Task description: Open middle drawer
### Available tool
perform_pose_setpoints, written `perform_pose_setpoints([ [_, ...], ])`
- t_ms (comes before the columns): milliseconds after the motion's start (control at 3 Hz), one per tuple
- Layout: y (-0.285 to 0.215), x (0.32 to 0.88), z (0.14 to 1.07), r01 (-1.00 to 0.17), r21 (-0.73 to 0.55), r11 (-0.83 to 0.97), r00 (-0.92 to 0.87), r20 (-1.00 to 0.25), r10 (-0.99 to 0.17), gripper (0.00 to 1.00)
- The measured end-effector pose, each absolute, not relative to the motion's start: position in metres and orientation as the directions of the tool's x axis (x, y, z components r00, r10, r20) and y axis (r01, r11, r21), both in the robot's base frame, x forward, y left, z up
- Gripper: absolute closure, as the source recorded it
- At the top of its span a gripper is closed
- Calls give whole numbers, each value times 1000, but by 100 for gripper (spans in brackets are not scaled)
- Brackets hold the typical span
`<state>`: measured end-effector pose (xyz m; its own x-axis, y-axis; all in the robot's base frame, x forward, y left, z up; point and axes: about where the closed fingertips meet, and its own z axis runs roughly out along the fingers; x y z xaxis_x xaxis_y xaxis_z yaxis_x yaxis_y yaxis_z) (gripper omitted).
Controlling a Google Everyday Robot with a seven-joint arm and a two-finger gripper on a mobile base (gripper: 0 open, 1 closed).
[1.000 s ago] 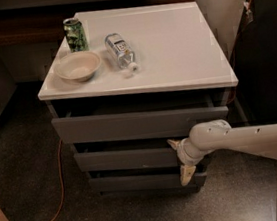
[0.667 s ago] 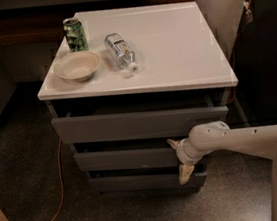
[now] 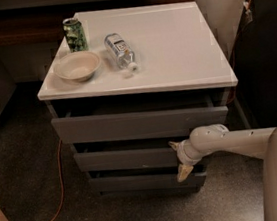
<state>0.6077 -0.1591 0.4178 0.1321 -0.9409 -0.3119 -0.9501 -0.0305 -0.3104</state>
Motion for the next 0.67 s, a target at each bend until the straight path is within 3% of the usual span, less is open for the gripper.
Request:
perform_pose_setpoints([
  [333, -160, 604, 414, -954, -298, -20, 117, -311, -943, 36],
  [667, -157, 584, 416, -961, -276, -12, 101, -312, -945, 67],
])
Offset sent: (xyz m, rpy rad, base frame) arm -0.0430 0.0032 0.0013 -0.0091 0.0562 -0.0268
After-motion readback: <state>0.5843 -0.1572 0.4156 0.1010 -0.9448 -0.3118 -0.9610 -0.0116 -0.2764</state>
